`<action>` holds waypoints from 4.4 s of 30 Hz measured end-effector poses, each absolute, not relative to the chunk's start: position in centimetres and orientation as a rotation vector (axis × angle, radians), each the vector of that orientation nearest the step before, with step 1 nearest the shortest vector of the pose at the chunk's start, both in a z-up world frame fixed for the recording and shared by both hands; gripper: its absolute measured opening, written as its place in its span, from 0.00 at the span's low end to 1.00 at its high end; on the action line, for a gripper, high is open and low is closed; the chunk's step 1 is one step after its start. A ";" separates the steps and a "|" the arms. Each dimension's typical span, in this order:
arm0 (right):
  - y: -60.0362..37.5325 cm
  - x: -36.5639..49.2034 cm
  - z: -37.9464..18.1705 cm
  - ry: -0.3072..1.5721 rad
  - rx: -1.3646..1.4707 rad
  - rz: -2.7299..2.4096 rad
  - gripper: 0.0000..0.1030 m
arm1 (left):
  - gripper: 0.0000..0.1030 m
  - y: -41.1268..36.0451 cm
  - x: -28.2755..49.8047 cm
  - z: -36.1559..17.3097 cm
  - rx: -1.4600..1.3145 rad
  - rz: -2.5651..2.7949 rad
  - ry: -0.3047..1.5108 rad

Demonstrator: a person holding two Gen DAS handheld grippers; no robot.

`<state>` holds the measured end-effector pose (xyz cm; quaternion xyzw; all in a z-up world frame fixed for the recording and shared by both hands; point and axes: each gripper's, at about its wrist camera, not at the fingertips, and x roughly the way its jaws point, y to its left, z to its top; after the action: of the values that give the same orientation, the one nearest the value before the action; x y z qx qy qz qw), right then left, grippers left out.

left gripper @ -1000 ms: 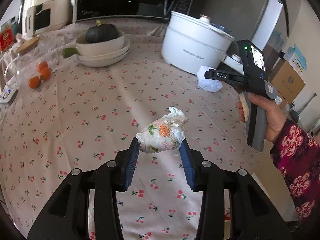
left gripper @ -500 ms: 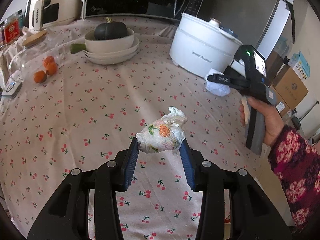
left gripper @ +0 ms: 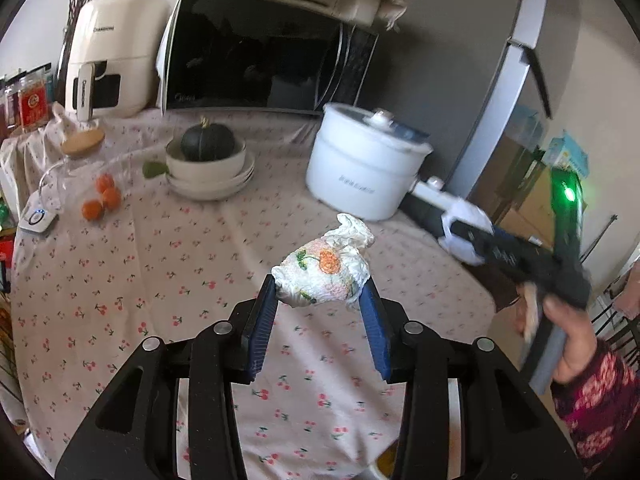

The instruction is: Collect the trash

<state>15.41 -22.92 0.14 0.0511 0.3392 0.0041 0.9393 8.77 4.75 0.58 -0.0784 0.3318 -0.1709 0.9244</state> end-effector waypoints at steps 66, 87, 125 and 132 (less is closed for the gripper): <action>-28.5 -5.4 -2.3 0.675 0.212 -0.408 0.93 | 0.93 -7.7 -1.8 -3.2 0.105 -0.417 0.661; -19.9 1.7 -0.7 0.614 0.114 -0.239 0.93 | 0.93 -0.9 2.3 -1.0 0.068 -0.056 0.628; -18.5 1.7 -1.6 0.646 0.114 -0.194 0.93 | 0.93 0.4 3.4 -2.8 0.055 0.028 0.701; -18.5 1.7 -1.7 0.653 0.113 -0.191 0.93 | 0.93 0.8 3.5 -3.1 0.051 0.031 0.710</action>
<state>1.72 -18.48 -1.66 0.0553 0.3199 -0.0937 0.9412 3.49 0.83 -3.15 0.0249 0.3474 0.0152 0.9373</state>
